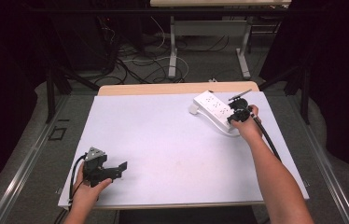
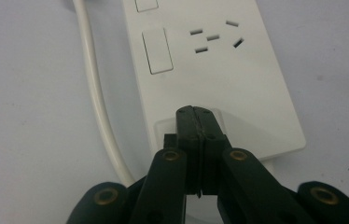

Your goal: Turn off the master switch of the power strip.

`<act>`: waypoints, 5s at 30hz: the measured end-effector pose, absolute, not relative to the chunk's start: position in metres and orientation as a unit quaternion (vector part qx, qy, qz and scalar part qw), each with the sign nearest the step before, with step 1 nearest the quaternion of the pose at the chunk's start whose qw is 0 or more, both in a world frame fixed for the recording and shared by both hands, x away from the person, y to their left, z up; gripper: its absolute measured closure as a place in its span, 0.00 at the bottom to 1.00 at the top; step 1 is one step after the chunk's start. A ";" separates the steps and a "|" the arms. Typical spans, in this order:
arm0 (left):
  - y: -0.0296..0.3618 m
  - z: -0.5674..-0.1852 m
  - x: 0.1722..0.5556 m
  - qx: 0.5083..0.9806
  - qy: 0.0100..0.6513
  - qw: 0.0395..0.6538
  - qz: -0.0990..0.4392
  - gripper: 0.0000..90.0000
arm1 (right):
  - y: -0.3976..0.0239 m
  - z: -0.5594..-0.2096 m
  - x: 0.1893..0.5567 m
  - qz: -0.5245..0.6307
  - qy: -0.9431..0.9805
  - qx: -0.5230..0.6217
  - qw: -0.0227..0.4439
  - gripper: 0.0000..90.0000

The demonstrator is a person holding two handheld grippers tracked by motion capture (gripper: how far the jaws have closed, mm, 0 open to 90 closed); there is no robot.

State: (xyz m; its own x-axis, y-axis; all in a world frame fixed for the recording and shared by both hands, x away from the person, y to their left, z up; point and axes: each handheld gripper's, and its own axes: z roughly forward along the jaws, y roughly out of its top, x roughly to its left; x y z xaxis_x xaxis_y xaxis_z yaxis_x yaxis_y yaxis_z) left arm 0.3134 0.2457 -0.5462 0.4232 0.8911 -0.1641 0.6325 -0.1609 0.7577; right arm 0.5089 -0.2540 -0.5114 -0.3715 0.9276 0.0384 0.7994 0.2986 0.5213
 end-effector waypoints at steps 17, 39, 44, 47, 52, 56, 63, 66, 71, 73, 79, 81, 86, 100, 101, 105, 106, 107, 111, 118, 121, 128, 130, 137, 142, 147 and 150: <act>0.244 -0.546 0.314 0.743 0.513 0.399 0.162 0.08 | -0.260 -0.502 0.507 0.234 0.797 0.537 0.145 0.89; 0.244 -0.547 0.316 0.743 0.514 0.399 0.160 0.08 | -0.267 -0.494 0.504 0.242 0.787 0.548 0.148 0.57; 0.243 -0.547 0.317 0.745 0.513 0.397 0.155 0.08 | -0.269 -0.492 0.503 0.240 0.791 0.544 0.146 0.54; 0.243 -0.547 0.318 0.746 0.511 0.397 0.158 0.08 | -0.270 -0.492 0.501 0.239 0.793 0.543 0.140 0.51; 0.244 -0.547 0.318 0.747 0.513 0.396 0.149 0.08 | -0.271 -0.490 0.498 0.238 0.787 0.551 0.142 0.49; 0.244 -0.547 0.318 0.747 0.512 0.396 0.153 0.08 | -0.273 -0.485 0.492 0.238 0.786 0.548 0.158 0.45; 0.244 -0.545 0.317 0.752 0.508 0.391 0.152 0.08 | -0.272 -0.478 0.484 0.253 0.784 0.541 0.167 0.41; 0.242 -0.547 0.317 0.743 0.513 0.399 0.159 0.08 | -0.271 -0.475 0.481 0.262 0.785 0.537 0.162 0.38; 0.242 -0.547 0.316 0.743 0.513 0.399 0.160 0.08 | -0.269 -0.472 0.474 0.271 0.783 0.535 0.164 0.20; 0.242 -0.546 0.316 0.743 0.513 0.398 0.159 0.08 | -0.268 -0.469 0.471 0.273 0.785 0.530 0.172 0.17; 0.244 -0.546 0.316 0.744 0.511 0.399 0.163 0.08 | -0.264 -0.462 0.460 0.282 0.785 0.518 0.191 0.04; 0.244 -0.546 0.315 0.746 0.510 0.396 0.162 0.08 | -0.262 -0.459 0.456 0.287 0.782 0.516 0.198 0.02; 0.244 -0.545 0.314 0.743 0.513 0.399 0.162 0.08 | -0.260 -0.453 0.445 0.294 0.781 0.507 0.215 0.00; 0.243 -0.545 0.314 0.738 0.515 0.405 0.160 0.08 | -0.259 -0.452 0.408 0.331 0.772 0.489 0.234 0.00; 0.243 -0.545 0.313 0.738 0.515 0.405 0.160 0.08 | -0.260 -0.452 0.405 0.333 0.774 0.485 0.233 0.00; 0.243 -0.545 0.314 0.738 0.514 0.406 0.160 0.08 | -0.261 -0.456 0.393 0.344 0.773 0.481 0.229 0.00; 0.243 -0.545 0.314 0.740 0.512 0.405 0.162 0.08 | -0.262 -0.456 0.390 0.344 0.774 0.480 0.230 0.00; 0.243 -0.545 0.314 0.740 0.512 0.405 0.163 0.08 | -0.262 -0.457 0.387 0.346 0.773 0.480 0.229 0.00; 0.243 -0.545 0.314 0.741 0.510 0.405 0.166 0.08 | -0.263 -0.460 0.378 0.351 0.773 0.476 0.231 0.00; 0.243 -0.545 0.314 0.738 0.511 0.407 0.172 0.07 | -0.267 -0.469 0.362 0.364 0.769 0.472 0.230 0.00; 0.243 -0.545 0.314 0.737 0.512 0.407 0.169 0.05 | -0.267 -0.472 0.356 0.366 0.765 0.476 0.231 0.00; 0.243 -0.546 0.314 0.736 0.514 0.408 0.165 0.03 | -0.268 -0.485 0.344 0.378 0.762 0.473 0.230 0.00; 0.243 -0.546 0.314 0.736 0.514 0.409 0.164 0.03 | -0.269 -0.490 0.342 0.379 0.761 0.473 0.232 0.00; 0.243 -0.546 0.314 0.741 0.513 0.401 0.161 0.00 | -0.276 -0.503 0.332 0.384 0.750 0.486 0.232 0.00; 0.243 -0.546 0.314 0.741 0.512 0.403 0.163 0.00 | -0.283 -0.513 0.324 0.389 0.741 0.493 0.237 0.00; 0.242 -0.547 0.314 0.737 0.513 0.406 0.168 0.00 | -0.291 -0.525 0.317 0.384 0.737 0.499 0.244 0.00; 0.242 -0.547 0.314 0.735 0.513 0.411 0.166 0.00 | -0.296 -0.531 0.314 0.384 0.736 0.502 0.242 0.00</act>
State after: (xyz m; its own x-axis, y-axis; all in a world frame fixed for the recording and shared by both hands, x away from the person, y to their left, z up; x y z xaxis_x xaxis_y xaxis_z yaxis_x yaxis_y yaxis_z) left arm 0.3137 0.2420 -0.5471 0.4185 0.8904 -0.1789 0.6180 -0.1348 0.7745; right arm 0.3143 -0.2955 -0.5311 -0.3790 0.9249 0.0289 0.5521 0.2010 0.8092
